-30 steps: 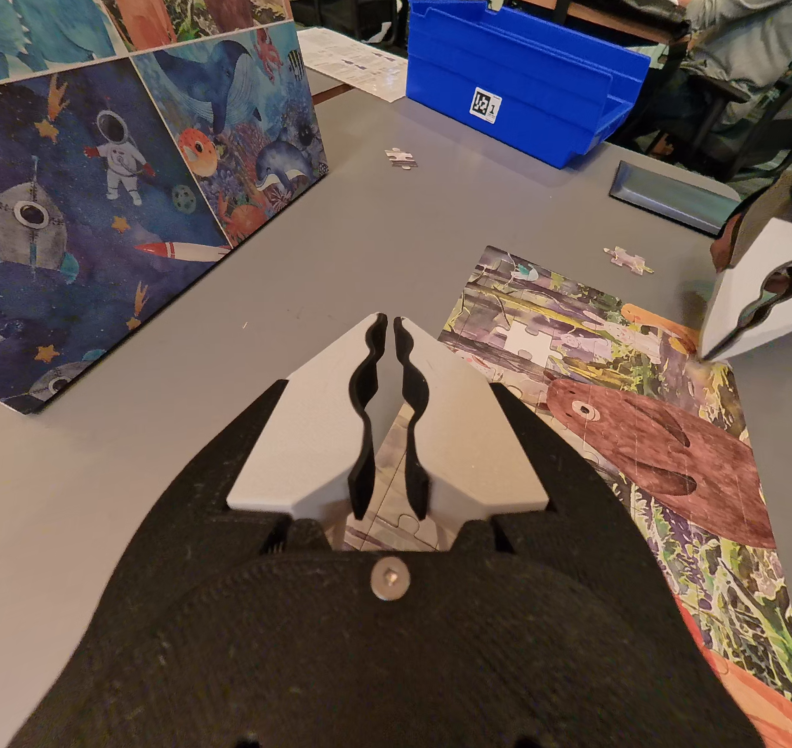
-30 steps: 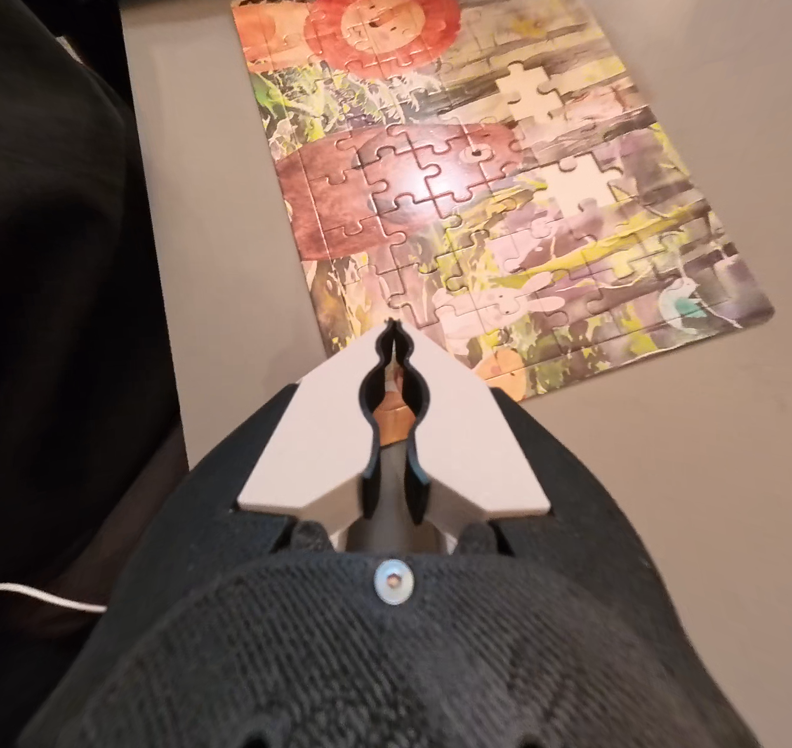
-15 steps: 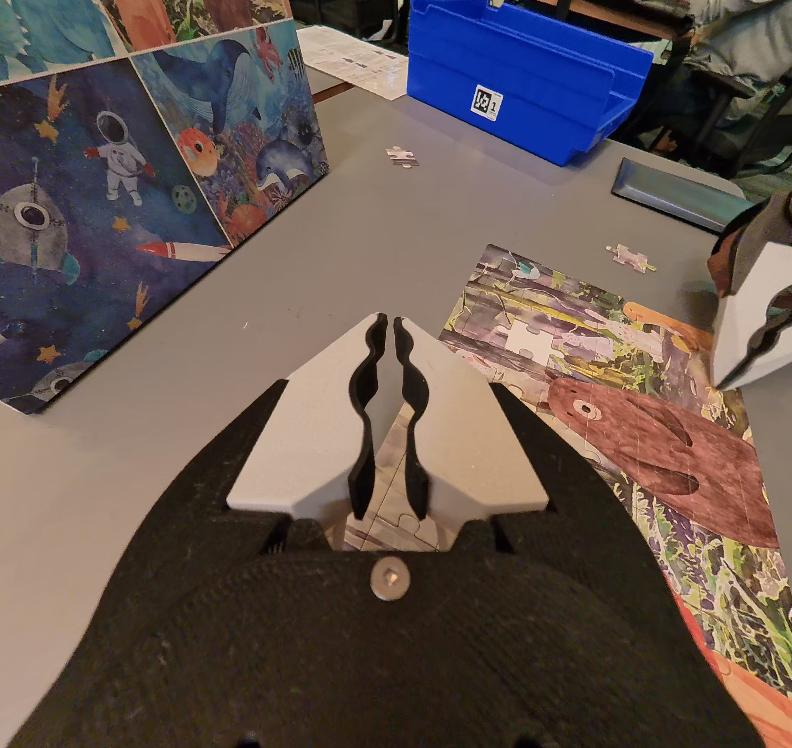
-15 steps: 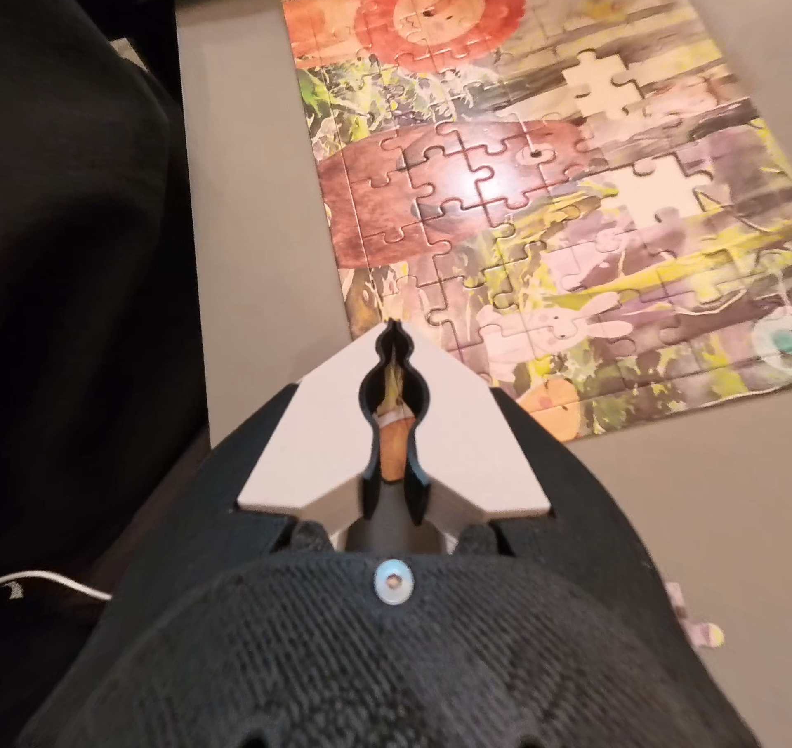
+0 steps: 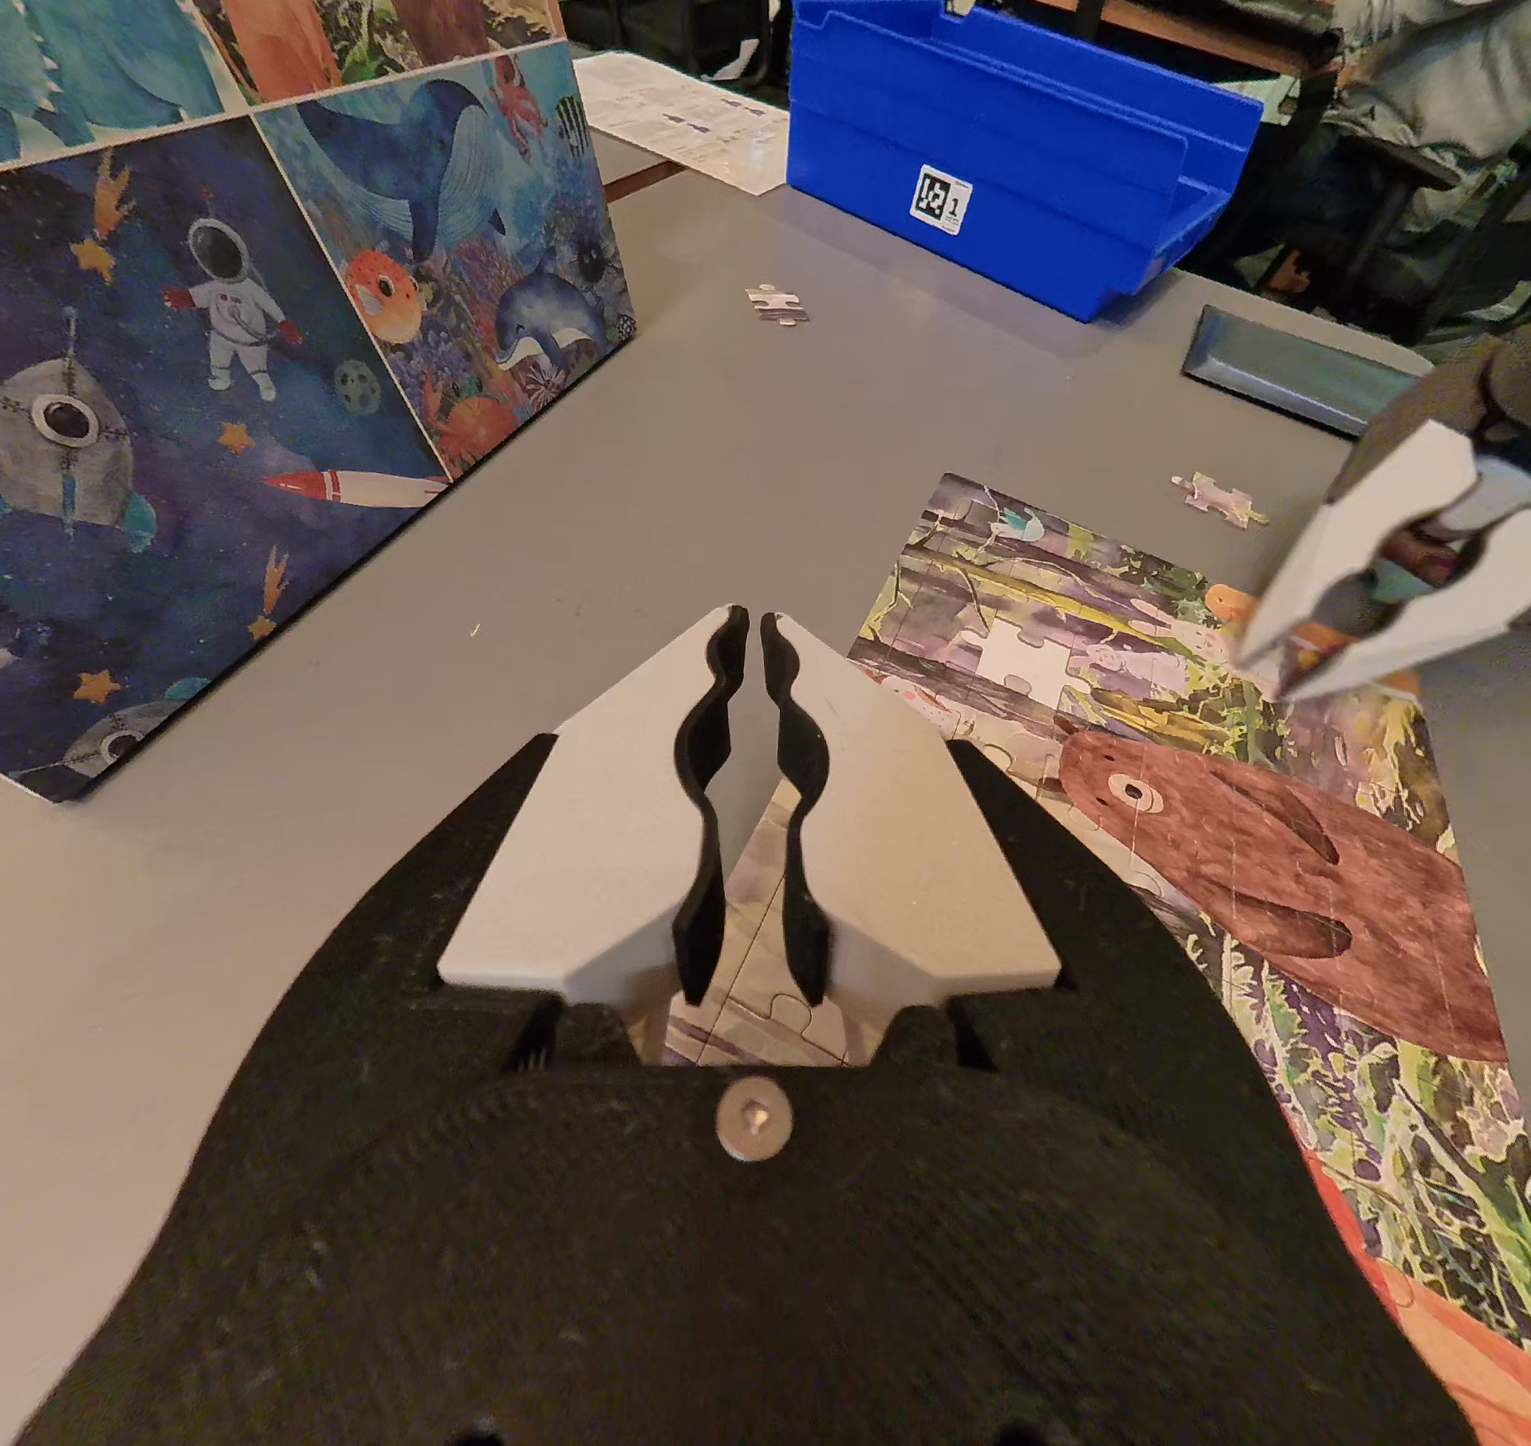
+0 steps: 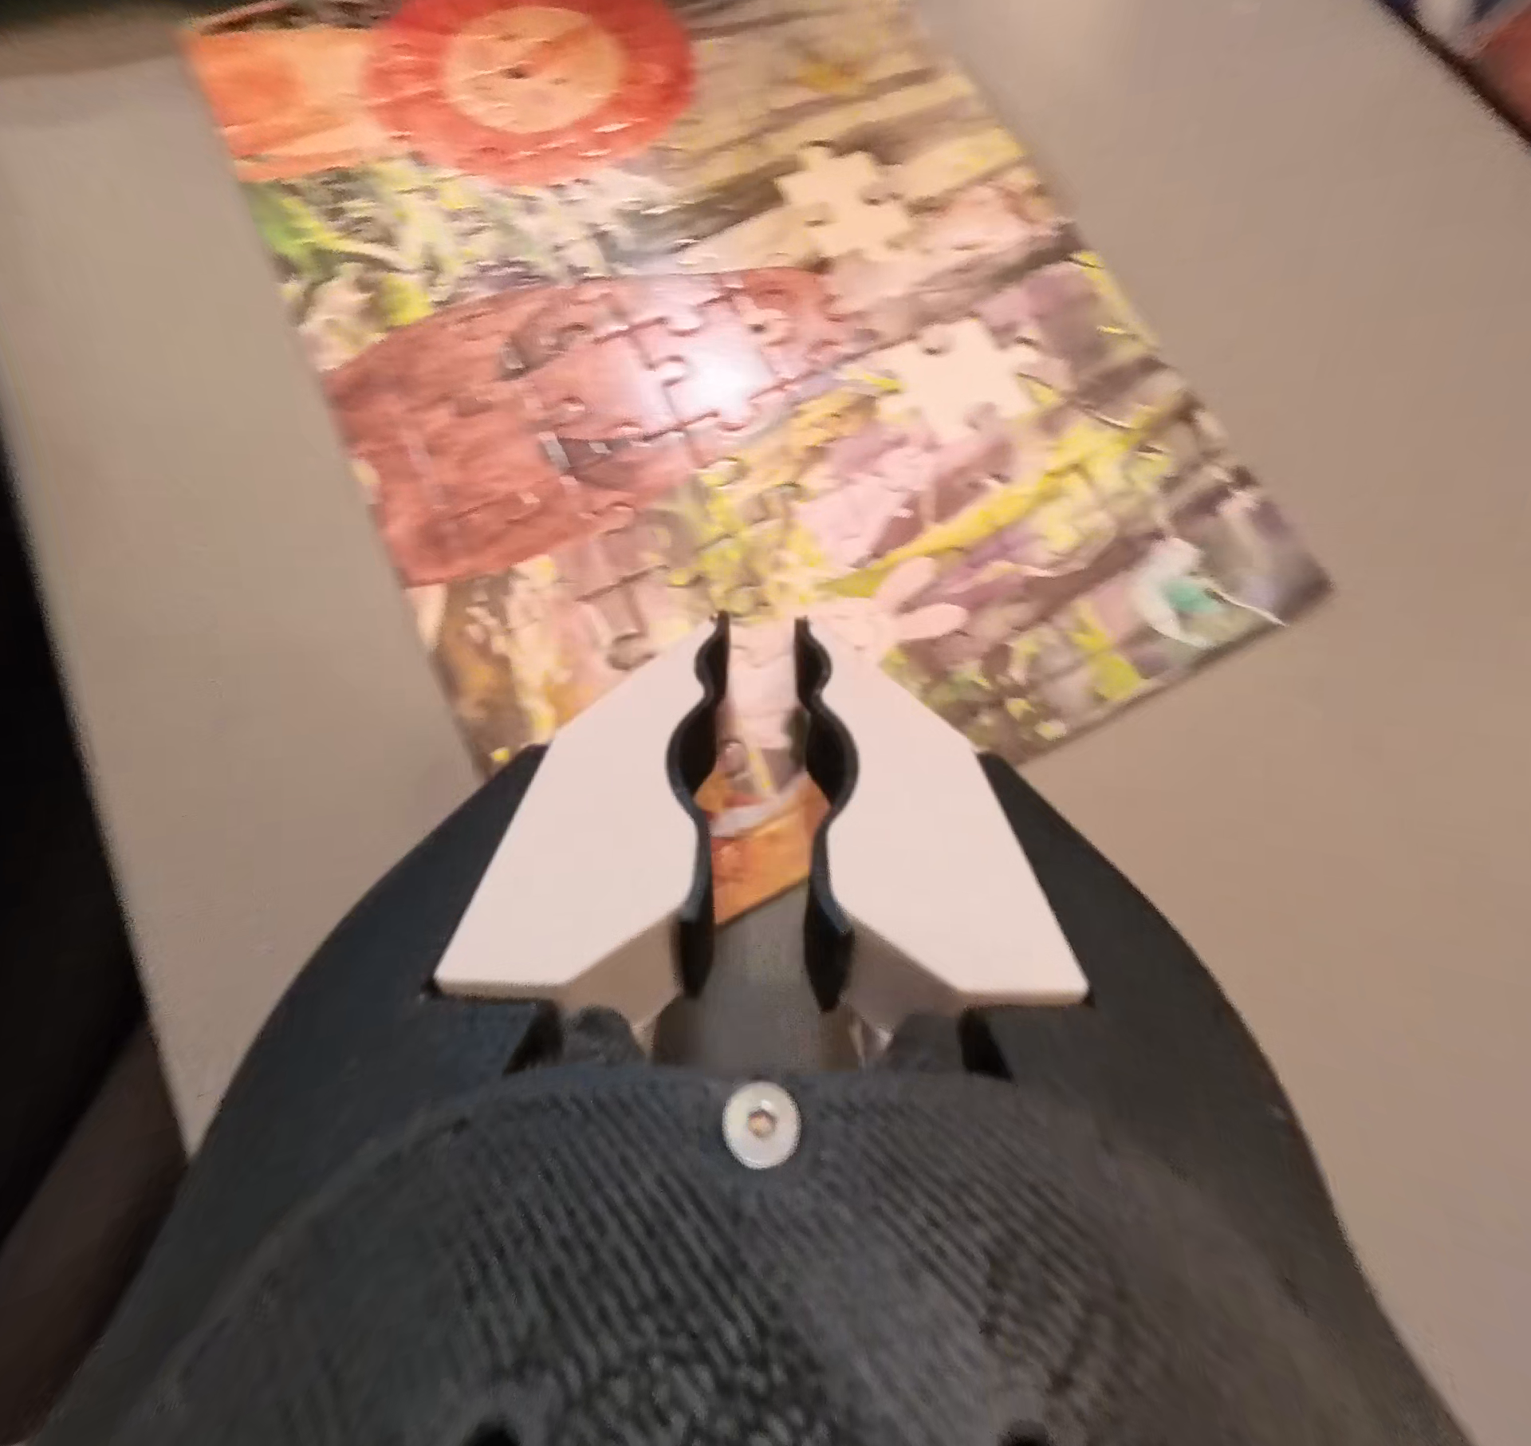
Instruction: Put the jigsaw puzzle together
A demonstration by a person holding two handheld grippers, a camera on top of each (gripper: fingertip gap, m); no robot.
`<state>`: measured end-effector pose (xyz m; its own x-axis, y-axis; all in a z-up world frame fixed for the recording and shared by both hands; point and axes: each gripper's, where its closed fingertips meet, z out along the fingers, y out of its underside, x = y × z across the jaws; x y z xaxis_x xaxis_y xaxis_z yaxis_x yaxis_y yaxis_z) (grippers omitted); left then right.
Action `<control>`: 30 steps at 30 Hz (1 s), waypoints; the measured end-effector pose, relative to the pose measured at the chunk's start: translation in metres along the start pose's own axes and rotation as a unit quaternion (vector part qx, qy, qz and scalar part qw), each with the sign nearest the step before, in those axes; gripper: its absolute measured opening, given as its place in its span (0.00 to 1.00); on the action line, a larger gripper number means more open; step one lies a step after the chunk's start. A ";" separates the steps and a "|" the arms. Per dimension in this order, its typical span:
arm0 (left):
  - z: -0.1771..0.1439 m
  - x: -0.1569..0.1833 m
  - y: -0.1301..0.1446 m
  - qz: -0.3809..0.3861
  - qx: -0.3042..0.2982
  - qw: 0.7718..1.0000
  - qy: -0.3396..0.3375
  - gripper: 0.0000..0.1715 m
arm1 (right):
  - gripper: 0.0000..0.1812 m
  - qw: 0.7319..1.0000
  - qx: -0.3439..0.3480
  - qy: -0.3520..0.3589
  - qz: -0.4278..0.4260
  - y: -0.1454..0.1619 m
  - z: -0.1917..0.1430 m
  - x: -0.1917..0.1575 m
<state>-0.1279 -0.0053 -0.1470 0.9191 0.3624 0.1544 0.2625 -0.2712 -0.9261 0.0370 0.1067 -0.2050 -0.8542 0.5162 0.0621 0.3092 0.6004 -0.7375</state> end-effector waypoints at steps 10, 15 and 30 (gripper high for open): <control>-0.021 -0.012 -0.013 0.051 -0.004 0.997 -0.058 0.03 | 0.16 0.966 -0.001 0.258 -0.023 0.002 -0.032 0.087; -0.043 -0.015 -0.009 0.122 -0.045 0.986 -0.107 0.05 | 0.20 0.976 0.052 0.210 0.005 -0.013 -0.032 0.076; -0.062 0.125 0.090 0.054 -0.163 0.982 0.083 0.53 | 0.38 0.996 0.068 -0.001 0.050 -0.055 0.025 -0.024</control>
<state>0.0284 -0.0401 -0.1894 0.9751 0.1721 0.1401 0.2153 -0.5811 -0.7848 0.0296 0.0462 -0.1830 -0.8228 0.5680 -0.0175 0.3338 0.4581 -0.8238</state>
